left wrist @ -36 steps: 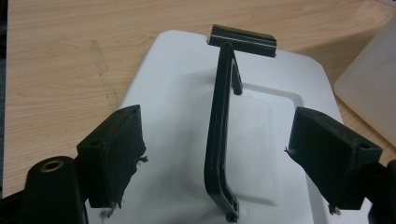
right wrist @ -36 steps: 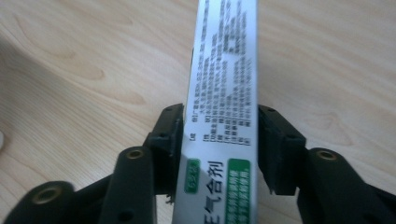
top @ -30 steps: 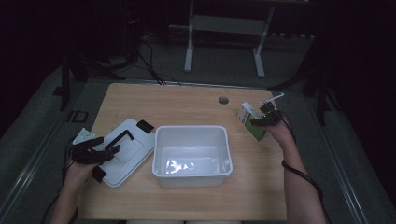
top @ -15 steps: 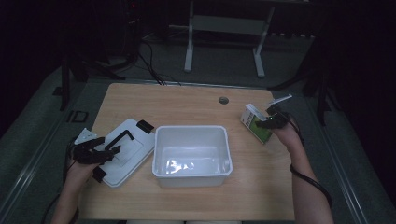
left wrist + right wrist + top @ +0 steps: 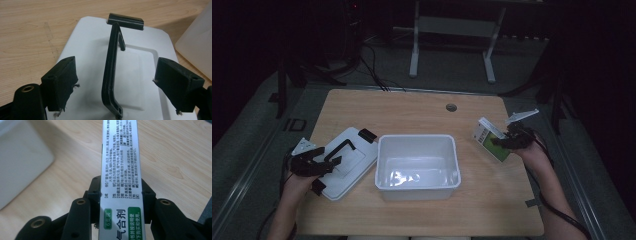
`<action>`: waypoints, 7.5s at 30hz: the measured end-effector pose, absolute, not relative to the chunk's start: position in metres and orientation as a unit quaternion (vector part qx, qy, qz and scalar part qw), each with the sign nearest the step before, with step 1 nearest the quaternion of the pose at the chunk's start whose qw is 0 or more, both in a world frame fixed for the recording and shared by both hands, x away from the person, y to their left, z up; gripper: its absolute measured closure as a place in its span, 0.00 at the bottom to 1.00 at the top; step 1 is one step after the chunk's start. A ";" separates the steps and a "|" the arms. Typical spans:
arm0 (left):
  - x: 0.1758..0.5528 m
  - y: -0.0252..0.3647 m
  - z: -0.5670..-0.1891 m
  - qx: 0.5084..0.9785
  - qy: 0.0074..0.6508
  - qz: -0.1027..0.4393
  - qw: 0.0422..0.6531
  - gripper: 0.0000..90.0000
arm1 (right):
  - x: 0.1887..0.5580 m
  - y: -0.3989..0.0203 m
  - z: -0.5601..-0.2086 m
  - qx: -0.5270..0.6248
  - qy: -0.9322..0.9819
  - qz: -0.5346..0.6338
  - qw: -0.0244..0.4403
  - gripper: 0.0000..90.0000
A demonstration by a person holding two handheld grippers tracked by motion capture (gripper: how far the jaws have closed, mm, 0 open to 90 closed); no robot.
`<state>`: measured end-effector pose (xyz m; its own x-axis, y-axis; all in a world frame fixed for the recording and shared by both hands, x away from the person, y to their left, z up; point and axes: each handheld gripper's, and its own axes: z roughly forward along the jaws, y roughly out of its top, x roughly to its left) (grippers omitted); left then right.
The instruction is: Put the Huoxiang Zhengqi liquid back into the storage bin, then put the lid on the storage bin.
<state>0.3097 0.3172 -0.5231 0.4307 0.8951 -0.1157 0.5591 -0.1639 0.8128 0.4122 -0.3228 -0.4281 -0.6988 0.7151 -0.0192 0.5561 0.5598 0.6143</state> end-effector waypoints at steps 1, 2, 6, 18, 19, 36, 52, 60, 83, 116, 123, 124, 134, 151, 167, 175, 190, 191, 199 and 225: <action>0.309 0.318 -0.523 0.735 0.495 0.200 0.418 0.20 | 0.408 -0.322 -0.424 0.357 0.874 0.299 0.135 0.71; 0.309 0.318 -0.524 0.735 0.496 0.200 0.418 0.20 | 0.402 -0.322 -0.419 0.348 0.877 0.304 0.136 0.71; 0.309 0.320 -0.524 0.733 0.497 0.201 0.417 0.20 | 0.386 -0.316 -0.397 0.317 0.882 0.319 0.139 0.71; 0.309 0.320 -0.525 0.734 0.499 0.202 0.414 0.20 | 0.359 -0.275 -0.341 0.229 0.894 0.357 0.146 0.71; 0.309 0.320 -0.525 0.734 0.499 0.202 0.415 0.20 | 0.357 -0.270 -0.338 0.222 0.895 0.361 0.143 0.71; 0.307 0.323 -0.524 0.732 0.499 0.198 0.420 0.20 | 0.344 -0.192 -0.322 0.091 0.914 0.384 0.091 0.71; 0.306 0.324 -0.523 0.733 0.496 0.200 0.420 0.20 | 0.337 -0.144 -0.354 0.013 0.934 0.354 0.046 0.71; 0.305 0.325 -0.523 0.734 0.495 0.199 0.420 0.20 | 0.339 -0.127 -0.388 0.002 0.947 0.321 0.024 0.71; 0.304 0.324 -0.524 0.735 0.496 0.196 0.418 0.20 | 0.345 -0.096 -0.447 0.012 0.971 0.237 -0.018 0.70; 0.302 0.318 -0.523 0.756 0.475 0.182 0.411 0.20 | 0.349 -0.138 -0.420 0.086 0.943 0.320 0.007 0.21; 0.299 0.319 -0.520 0.752 0.476 0.186 0.417 0.20 | 0.343 -0.181 -0.404 0.121 0.903 0.411 0.038 0.15; 0.298 0.320 -0.520 0.750 0.477 0.186 0.419 0.20 | 0.341 -0.190 -0.402 0.130 0.891 0.432 0.044 0.15; 0.298 0.324 -0.515 0.754 0.479 0.188 0.408 0.20 | 0.321 -0.273 -0.412 0.234 0.827 0.487 0.157 0.15; 0.345 0.322 -0.479 0.801 0.452 0.173 0.353 0.23 | 0.297 -0.327 -0.514 0.342 0.806 0.466 0.131 0.15; 0.369 0.304 -0.490 0.869 0.406 0.114 0.260 0.63 | 0.289 -0.342 -0.540 0.378 0.796 0.457 0.121 0.16; 0.383 0.294 -0.492 0.889 0.397 0.059 0.220 0.86 | 0.289 -0.344 -0.544 0.383 0.793 0.459 0.118 0.16; 0.376 0.307 -0.470 0.886 0.398 0.047 0.232 0.93 | 0.289 -0.348 -0.548 0.392 0.788 0.459 0.117 0.16; 0.374 0.309 -0.466 0.885 0.398 0.050 0.236 0.93 | 0.289 -0.348 -0.548 0.392 0.788 0.459 0.117 0.16; 0.362 0.319 -0.427 0.884 0.385 0.069 0.257 0.93 | 0.289 -0.348 -0.548 0.394 0.786 0.461 0.120 0.16; 0.356 0.220 -0.345 0.911 0.242 0.062 0.327 0.93 | 0.289 -0.345 -0.547 0.391 0.788 0.462 0.115 0.16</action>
